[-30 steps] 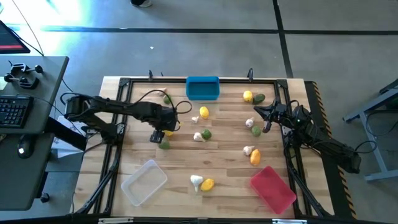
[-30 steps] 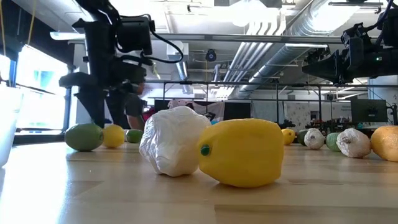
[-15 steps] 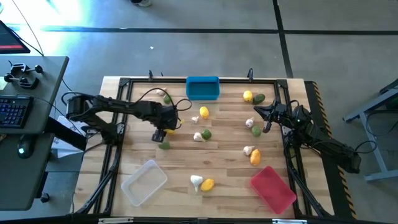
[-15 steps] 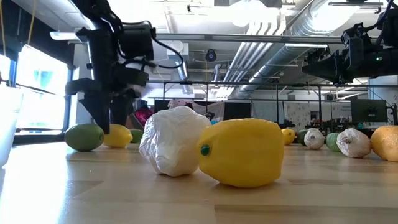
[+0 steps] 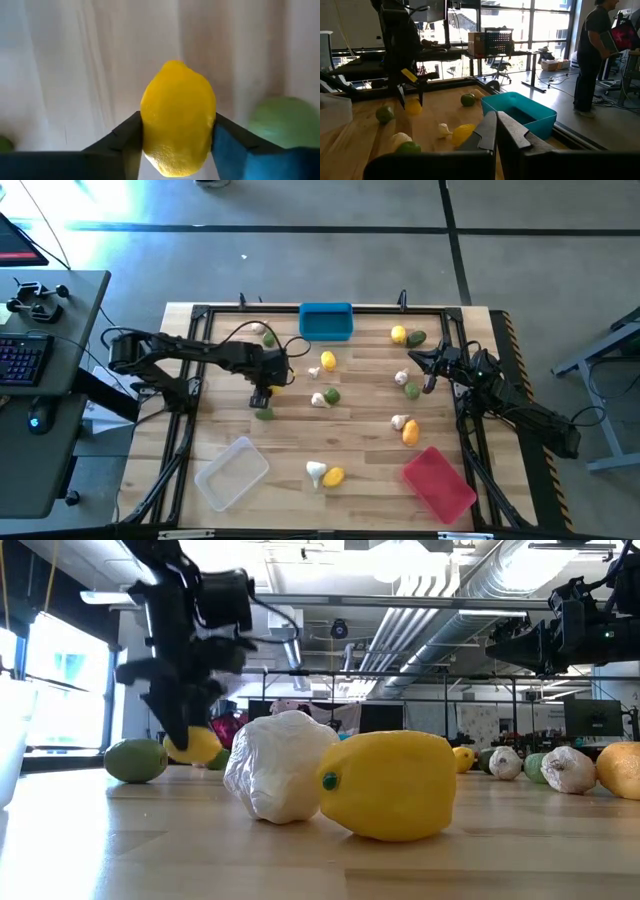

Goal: Sort produce into baskets
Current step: Put the lemon into the transparent bin

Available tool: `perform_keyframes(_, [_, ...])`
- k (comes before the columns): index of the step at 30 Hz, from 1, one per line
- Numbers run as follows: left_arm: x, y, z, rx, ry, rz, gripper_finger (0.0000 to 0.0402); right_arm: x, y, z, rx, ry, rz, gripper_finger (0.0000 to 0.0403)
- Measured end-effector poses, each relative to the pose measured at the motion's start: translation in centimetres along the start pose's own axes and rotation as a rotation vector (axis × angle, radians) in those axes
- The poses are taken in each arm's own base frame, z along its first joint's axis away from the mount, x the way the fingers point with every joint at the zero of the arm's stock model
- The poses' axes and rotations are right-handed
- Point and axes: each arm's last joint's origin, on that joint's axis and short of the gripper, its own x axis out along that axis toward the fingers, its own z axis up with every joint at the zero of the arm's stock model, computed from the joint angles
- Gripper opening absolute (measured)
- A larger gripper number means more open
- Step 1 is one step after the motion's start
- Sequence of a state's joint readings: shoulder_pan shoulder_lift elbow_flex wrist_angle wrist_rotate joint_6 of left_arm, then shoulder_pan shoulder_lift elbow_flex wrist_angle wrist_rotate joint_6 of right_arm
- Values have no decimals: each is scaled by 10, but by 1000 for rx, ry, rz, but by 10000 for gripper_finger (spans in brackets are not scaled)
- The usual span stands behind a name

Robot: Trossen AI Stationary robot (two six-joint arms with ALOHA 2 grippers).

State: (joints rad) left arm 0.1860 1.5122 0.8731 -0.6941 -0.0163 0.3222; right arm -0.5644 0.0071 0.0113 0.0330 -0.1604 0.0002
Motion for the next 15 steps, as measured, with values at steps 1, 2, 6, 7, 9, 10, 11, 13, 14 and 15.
perform_keyframes(1, [-5, -2, 1, 16, -8, -5, 156, 0, 0, 0, 0, 0, 0, 0])
perform_keyframes(2, [-10, -4, 3, 28, -16, -5, 147, 0, 0, 0, 0, 0, 0, 0])
perform_keyframes(6, [-46, -19, 9, 72, -59, -16, 131, 0, 0, 0, 0, 0, 0, 0])
perform_keyframes(7, [-56, -26, 11, 78, -82, -25, 130, 0, 0, 0, 0, 0, 0, 0])
perform_keyframes(9, [-76, -44, 13, 83, -134, -45, 130, 0, 0, 0, 0, 0, 0, 0])
perform_keyframes(10, [-85, -54, 14, 82, -162, -56, 130, 0, 0, 0, 0, 0, 0, 0])
perform_keyframes(11, [-93, -65, 14, 82, -183, -72, 130, 0, 0, 0, 0, 0, 0, 0])
perform_keyframes(13, [-105, -90, 12, 66, -207, -117, 129, 0, 0, 0, 0, 0, 0, 0])
perform_keyframes(14, [-109, -102, 11, 44, -216, -142, 129, 0, 0, 0, 0, 0, 0, 0])
perform_keyframes(15, [-112, -114, 10, 9, -216, -167, 129, 0, 0, 0, 0, 0, 0, 0])
